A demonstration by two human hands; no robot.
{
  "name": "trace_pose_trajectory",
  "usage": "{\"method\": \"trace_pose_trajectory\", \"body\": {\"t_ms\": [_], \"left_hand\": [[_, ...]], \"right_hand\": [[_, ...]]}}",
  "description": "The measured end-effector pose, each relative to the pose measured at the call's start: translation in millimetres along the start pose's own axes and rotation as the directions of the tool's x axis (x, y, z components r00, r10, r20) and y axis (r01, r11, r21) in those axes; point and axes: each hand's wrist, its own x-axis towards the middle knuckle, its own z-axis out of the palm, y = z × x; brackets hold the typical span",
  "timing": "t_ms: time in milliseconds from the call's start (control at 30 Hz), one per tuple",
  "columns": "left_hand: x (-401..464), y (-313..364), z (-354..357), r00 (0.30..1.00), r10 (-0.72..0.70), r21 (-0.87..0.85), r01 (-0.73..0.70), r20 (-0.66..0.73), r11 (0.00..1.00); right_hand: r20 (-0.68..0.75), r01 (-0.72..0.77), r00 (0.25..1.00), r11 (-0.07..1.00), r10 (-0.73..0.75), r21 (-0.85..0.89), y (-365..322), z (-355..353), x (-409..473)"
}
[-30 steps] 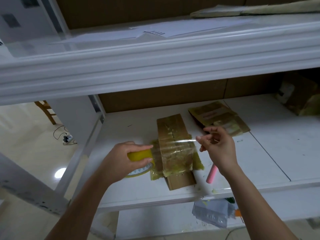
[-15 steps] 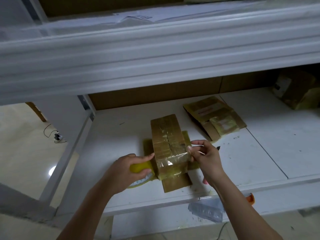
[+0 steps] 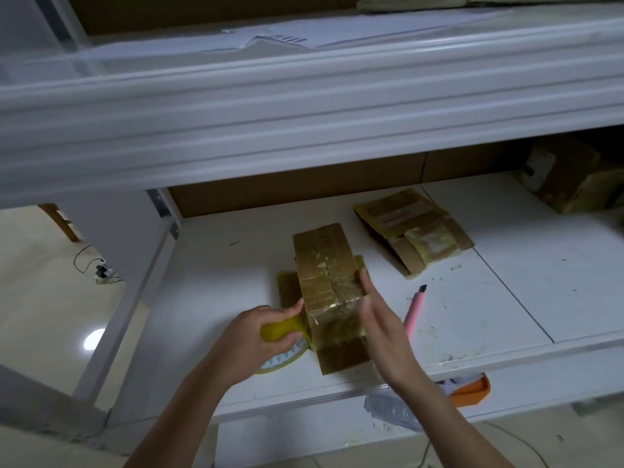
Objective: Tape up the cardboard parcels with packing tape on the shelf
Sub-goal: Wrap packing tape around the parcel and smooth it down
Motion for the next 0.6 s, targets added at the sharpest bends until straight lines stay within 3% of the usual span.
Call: {"method": "trace_pose_trajectory", "body": {"t_ms": [167,300,367,433,467,533,600], "left_hand": [[1,1,0,0.999,-0.031,-0.016,0.032,0.043,0.999],[1,2,-1,0.996,-0.059,-0.112,0.066,0.067,0.992],[-1,4,-3,0.993,-0.067,-0.176,0.083,0.093,0.981],[-1,5,-7,0.994,-0.058,-0.250,0.080,0.096,0.965],[-1,5,-10,0.994,-0.051,-0.283,0.075,0.092,0.956],[1,5,-15,0.995,-0.063,-0.334,0.085,0.077,0.939],[3,3,-17,0.993,-0.098,-0.381,0.116,0.067,0.917]], "right_hand": [[0.108,-0.086,0.990,0.995,0.091,-0.047,-13,-9,0],[0.076,0.000,0.997,0.945,0.026,-0.327,-27,-11,1],[0.102,0.054,0.995,0.843,0.002,-0.535,-29,-8,2],[0.025,0.046,0.999,0.670,-0.041,-0.741,-34,-3,4],[-0.035,0.040,0.994,0.634,-0.106,-0.772,-37,1,4],[-0.098,0.083,0.970,0.686,-0.221,-0.723,-46,13,6],[-0.070,0.111,0.974,0.721,-0.217,-0.684,-48,29,10]]}}
